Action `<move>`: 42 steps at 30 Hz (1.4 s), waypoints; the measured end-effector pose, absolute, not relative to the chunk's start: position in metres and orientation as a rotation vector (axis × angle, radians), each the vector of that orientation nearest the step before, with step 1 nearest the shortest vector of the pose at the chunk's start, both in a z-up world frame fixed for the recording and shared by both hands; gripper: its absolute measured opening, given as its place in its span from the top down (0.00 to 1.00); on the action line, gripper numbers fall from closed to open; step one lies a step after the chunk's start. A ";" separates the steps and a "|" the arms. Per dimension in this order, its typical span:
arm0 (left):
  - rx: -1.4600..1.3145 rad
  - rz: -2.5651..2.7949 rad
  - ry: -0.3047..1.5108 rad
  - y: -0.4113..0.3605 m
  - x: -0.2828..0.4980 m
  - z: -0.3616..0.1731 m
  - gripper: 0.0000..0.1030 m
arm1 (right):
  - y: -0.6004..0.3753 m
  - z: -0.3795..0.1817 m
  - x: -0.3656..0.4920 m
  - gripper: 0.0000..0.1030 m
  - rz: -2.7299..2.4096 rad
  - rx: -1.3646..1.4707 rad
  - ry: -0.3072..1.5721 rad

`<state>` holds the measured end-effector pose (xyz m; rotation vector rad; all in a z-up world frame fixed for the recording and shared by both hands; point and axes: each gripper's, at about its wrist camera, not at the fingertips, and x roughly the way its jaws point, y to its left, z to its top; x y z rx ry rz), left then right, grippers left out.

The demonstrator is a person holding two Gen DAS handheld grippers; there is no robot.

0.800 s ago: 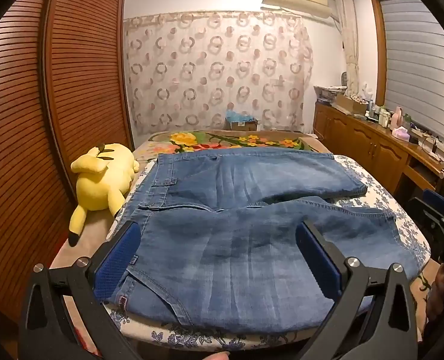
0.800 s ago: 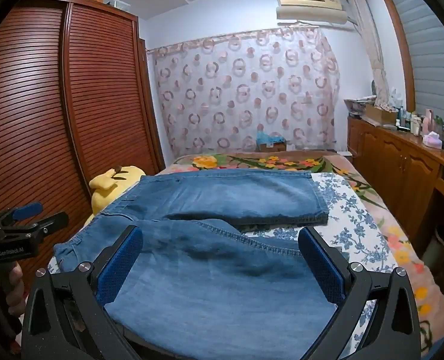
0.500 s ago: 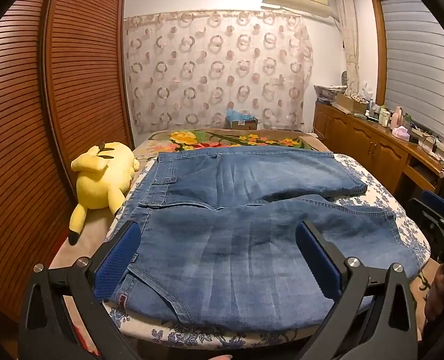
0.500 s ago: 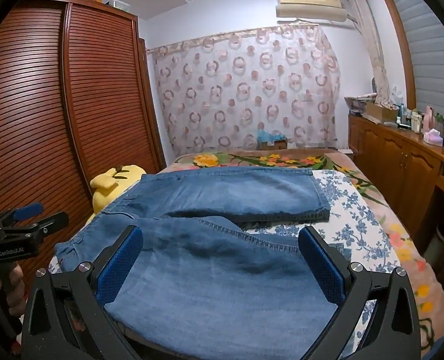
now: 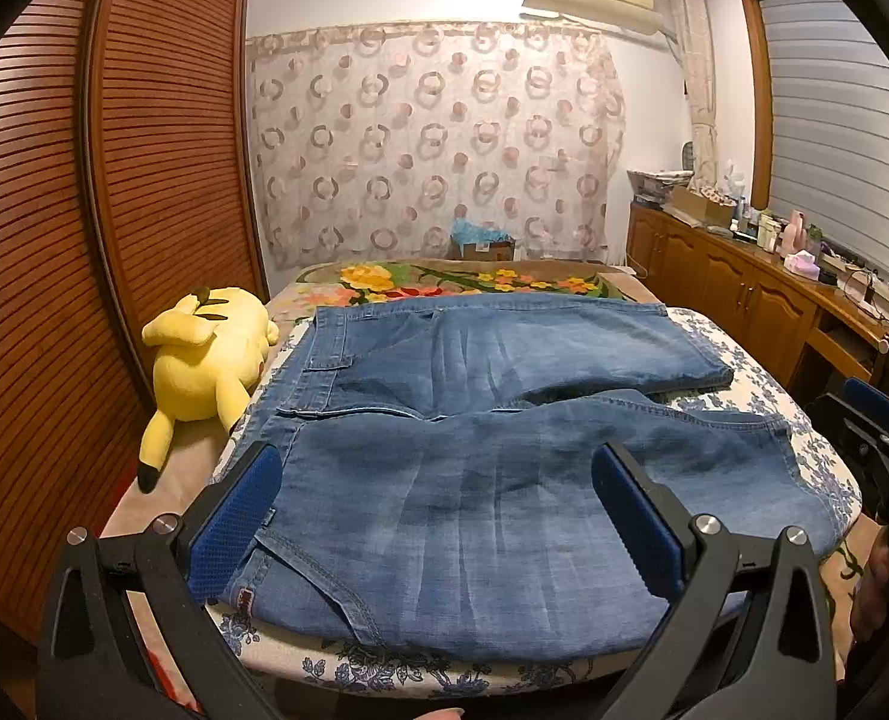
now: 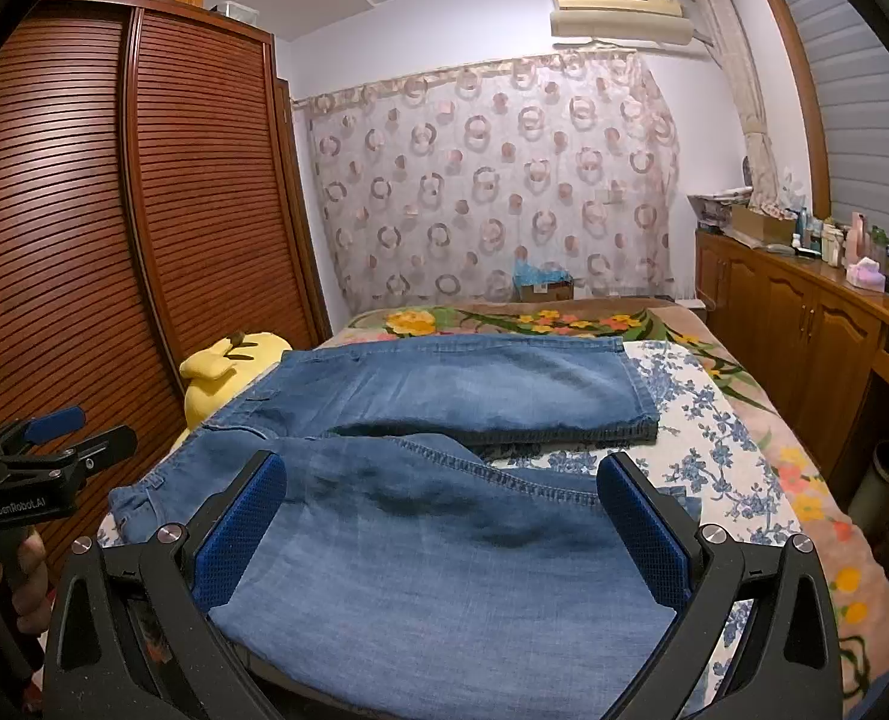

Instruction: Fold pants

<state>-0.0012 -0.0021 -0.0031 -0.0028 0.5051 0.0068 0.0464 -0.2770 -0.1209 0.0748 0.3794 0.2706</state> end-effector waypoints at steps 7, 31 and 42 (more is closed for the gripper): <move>-0.002 0.007 0.504 -0.004 -0.002 -0.003 0.00 | -0.278 -0.122 0.045 0.00 0.270 0.077 0.374; 0.000 0.004 0.499 -0.006 -0.005 -0.002 0.00 | -0.276 -0.122 0.044 0.00 0.271 0.081 0.371; 0.001 0.002 0.496 -0.009 -0.007 0.007 0.00 | -0.276 -0.122 0.045 0.00 0.272 0.080 0.371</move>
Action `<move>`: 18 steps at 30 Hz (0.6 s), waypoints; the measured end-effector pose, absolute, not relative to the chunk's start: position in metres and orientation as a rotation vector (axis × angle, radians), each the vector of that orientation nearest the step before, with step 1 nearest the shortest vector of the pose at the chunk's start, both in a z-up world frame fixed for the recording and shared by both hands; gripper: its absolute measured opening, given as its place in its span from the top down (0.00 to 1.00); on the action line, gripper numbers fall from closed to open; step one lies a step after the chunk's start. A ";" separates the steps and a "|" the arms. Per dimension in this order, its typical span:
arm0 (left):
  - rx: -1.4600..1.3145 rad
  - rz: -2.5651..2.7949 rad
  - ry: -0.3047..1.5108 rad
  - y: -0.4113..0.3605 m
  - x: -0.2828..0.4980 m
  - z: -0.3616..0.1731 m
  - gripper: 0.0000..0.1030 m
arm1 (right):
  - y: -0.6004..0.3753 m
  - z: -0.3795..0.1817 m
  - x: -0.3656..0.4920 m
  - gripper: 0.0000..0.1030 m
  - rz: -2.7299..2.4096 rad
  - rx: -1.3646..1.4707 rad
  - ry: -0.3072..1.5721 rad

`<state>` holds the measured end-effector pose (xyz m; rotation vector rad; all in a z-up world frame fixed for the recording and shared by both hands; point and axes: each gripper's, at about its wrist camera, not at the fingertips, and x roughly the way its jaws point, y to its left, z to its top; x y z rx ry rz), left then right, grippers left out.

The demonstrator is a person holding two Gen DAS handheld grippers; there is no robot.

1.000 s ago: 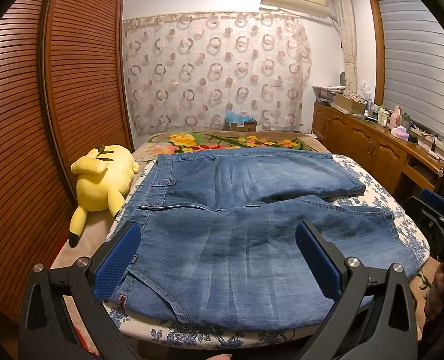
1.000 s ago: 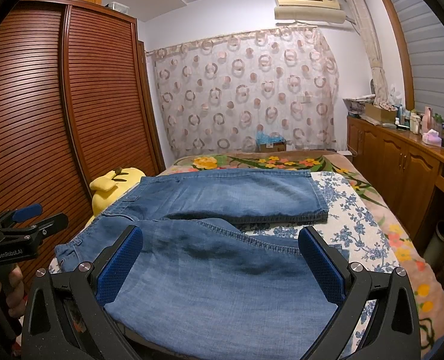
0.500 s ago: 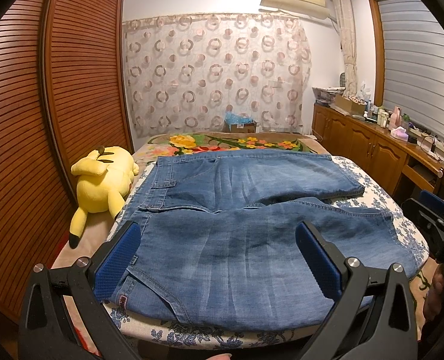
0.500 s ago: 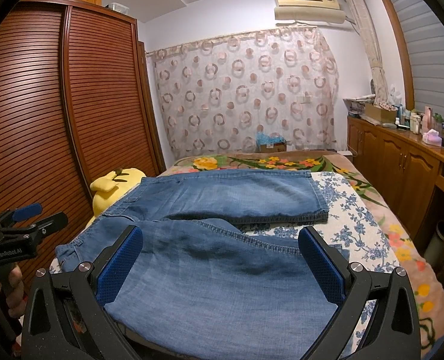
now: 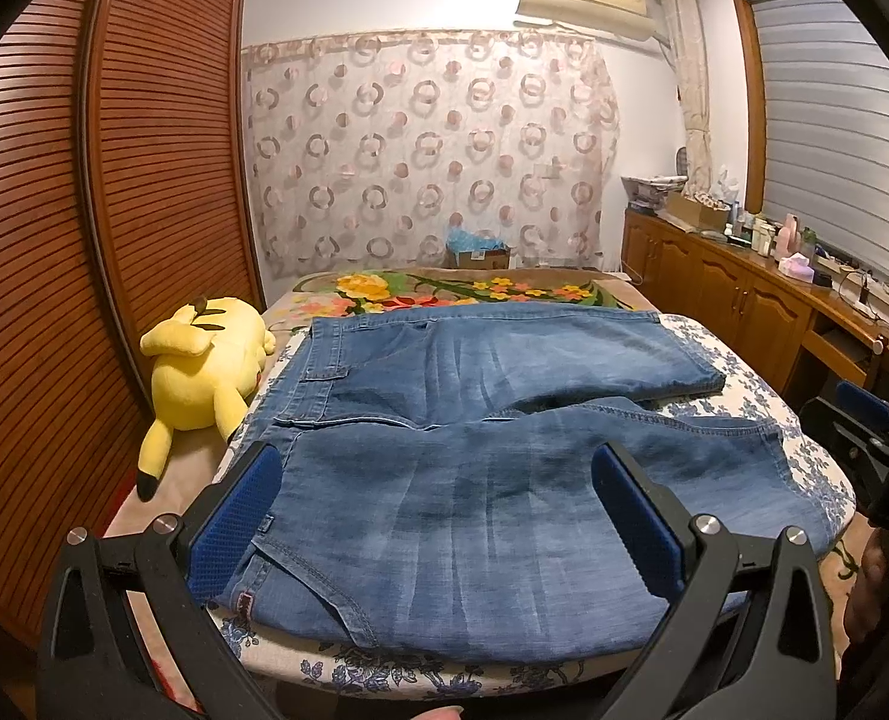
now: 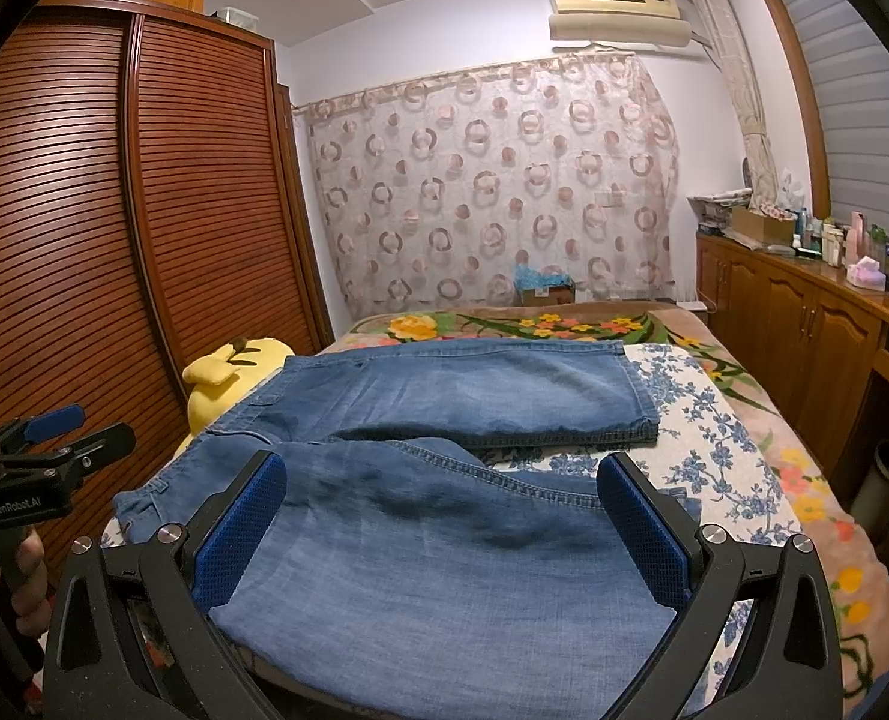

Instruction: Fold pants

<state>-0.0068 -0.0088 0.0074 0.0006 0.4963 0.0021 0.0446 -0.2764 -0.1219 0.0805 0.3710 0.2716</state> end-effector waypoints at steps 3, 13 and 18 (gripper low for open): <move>0.001 0.003 0.495 -0.009 -0.007 0.007 0.00 | -0.276 -0.122 0.045 0.00 0.272 0.081 0.371; 0.003 0.000 0.489 -0.012 -0.011 0.024 0.00 | -0.276 -0.121 0.045 0.00 0.273 0.082 0.370; 0.003 0.000 0.488 -0.013 -0.011 0.024 0.00 | -0.275 -0.120 0.044 0.00 0.275 0.080 0.371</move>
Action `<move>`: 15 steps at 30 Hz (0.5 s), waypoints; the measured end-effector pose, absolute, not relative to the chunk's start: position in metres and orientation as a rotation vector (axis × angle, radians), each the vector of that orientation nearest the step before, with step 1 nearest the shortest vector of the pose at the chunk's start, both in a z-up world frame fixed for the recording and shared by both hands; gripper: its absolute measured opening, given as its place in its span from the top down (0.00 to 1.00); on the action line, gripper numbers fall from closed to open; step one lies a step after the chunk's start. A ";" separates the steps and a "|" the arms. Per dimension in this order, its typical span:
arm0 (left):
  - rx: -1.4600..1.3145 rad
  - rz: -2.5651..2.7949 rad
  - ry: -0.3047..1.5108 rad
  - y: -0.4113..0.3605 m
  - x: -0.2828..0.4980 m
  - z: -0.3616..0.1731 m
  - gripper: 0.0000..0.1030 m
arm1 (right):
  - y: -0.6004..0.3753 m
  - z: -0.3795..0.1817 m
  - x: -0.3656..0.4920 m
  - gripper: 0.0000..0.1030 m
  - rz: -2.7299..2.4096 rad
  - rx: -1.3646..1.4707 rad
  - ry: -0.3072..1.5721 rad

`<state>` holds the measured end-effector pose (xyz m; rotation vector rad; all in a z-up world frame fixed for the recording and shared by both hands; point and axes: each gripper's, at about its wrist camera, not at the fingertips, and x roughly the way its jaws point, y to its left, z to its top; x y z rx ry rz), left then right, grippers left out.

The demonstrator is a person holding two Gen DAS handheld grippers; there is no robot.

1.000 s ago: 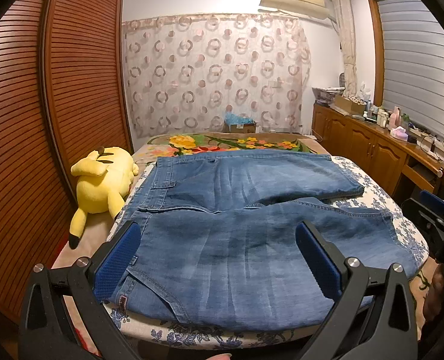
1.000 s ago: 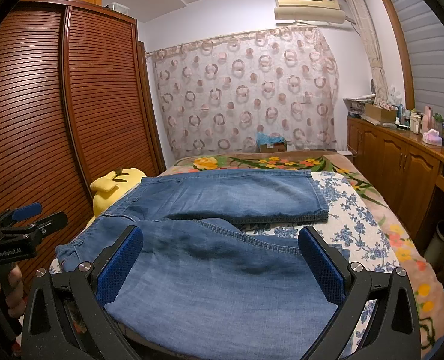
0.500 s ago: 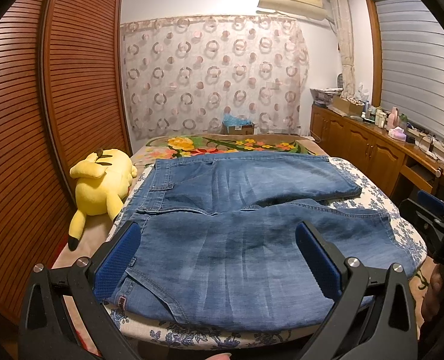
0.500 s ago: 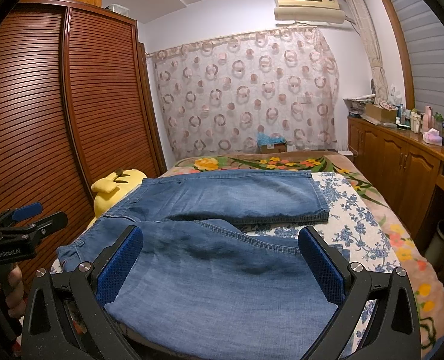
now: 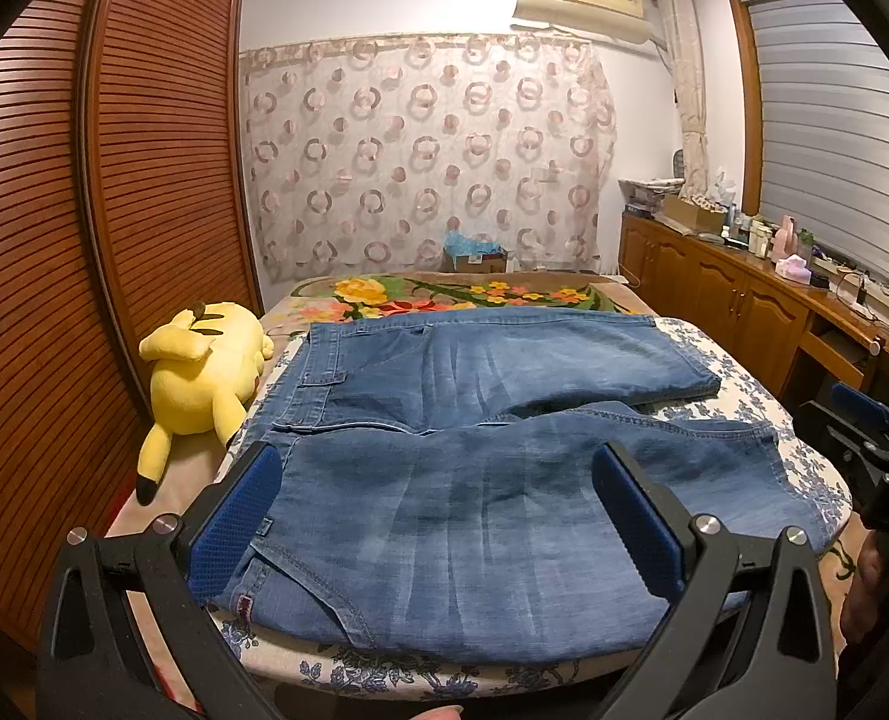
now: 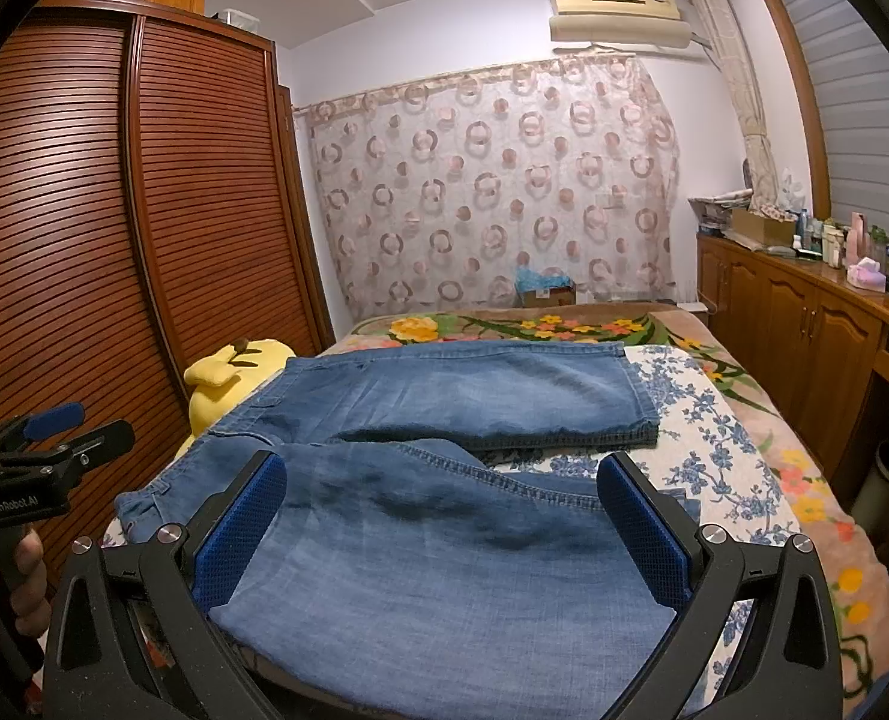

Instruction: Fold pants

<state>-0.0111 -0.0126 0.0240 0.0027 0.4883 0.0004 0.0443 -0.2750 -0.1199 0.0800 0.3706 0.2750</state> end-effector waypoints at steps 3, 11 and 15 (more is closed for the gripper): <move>0.002 0.000 0.487 -0.013 -0.011 0.024 0.00 | -0.276 -0.119 0.044 0.00 0.276 0.081 0.370; -0.004 -0.002 0.487 -0.013 -0.011 0.025 0.00 | -0.276 -0.119 0.044 0.00 0.276 0.082 0.369; -0.006 0.008 0.490 -0.017 -0.010 0.027 0.00 | -0.275 -0.120 0.048 0.00 0.280 0.079 0.374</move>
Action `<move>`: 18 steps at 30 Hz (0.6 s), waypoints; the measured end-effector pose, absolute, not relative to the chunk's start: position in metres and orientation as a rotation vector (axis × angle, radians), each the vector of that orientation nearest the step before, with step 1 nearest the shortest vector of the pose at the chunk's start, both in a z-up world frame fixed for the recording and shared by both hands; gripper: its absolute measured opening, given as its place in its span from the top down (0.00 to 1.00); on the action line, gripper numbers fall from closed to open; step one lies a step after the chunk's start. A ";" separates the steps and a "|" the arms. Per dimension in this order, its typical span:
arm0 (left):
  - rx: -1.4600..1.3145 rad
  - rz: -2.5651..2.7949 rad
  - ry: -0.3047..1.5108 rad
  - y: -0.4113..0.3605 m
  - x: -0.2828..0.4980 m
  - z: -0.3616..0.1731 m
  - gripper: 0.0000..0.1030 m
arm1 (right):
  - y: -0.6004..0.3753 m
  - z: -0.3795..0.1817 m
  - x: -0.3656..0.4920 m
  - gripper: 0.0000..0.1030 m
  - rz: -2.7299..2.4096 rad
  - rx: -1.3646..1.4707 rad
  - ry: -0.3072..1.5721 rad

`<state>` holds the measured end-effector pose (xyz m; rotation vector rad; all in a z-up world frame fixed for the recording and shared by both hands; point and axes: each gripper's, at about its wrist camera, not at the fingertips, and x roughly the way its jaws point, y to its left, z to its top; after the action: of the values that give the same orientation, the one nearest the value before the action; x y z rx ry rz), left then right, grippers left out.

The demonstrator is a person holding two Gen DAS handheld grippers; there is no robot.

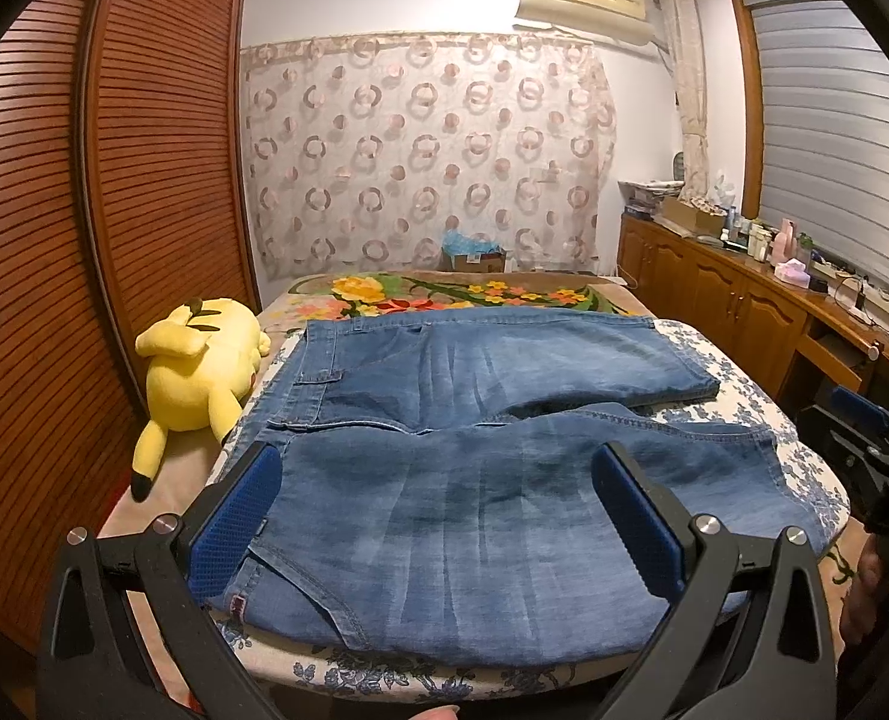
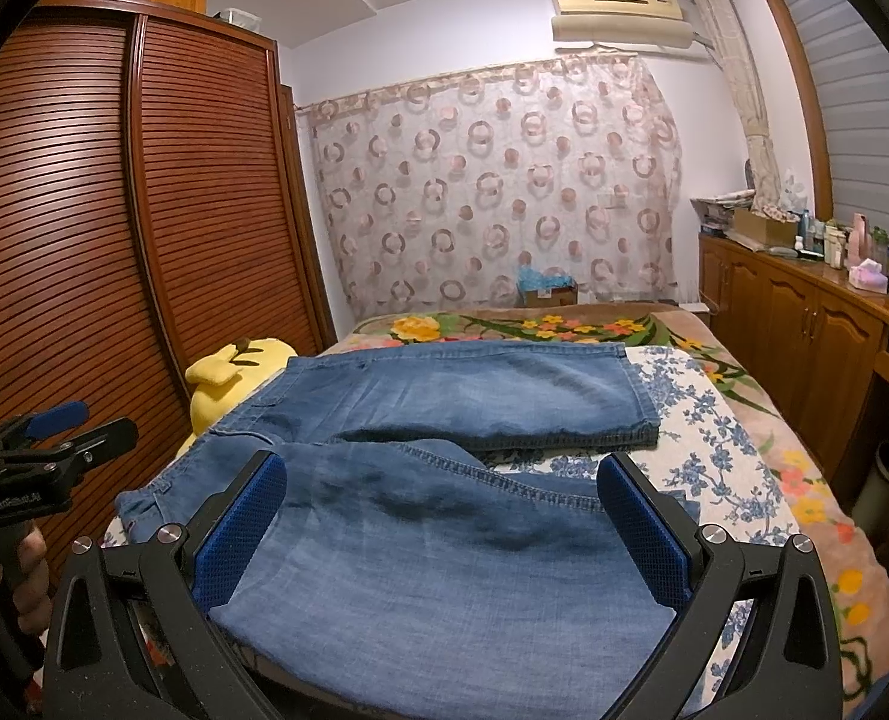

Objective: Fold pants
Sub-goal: 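Move the right tool to the jeans leg hem and close on it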

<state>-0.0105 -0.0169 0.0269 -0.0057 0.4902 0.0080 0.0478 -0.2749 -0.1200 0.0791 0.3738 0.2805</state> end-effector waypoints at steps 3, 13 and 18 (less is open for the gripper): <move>-0.001 0.014 0.494 -0.021 -0.008 0.028 0.00 | -0.277 -0.123 0.051 0.00 0.289 0.076 0.381; -0.018 0.019 0.562 -0.009 0.009 0.000 0.00 | -0.281 -0.130 0.063 0.00 0.289 0.051 0.427; -0.018 0.026 0.591 0.002 0.016 -0.016 0.00 | -0.288 -0.132 0.067 0.01 0.279 0.050 0.449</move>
<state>0.0159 0.0017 -0.0161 -0.0175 0.5906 0.0256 0.0673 -0.2877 -0.1320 0.0497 0.4492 0.2793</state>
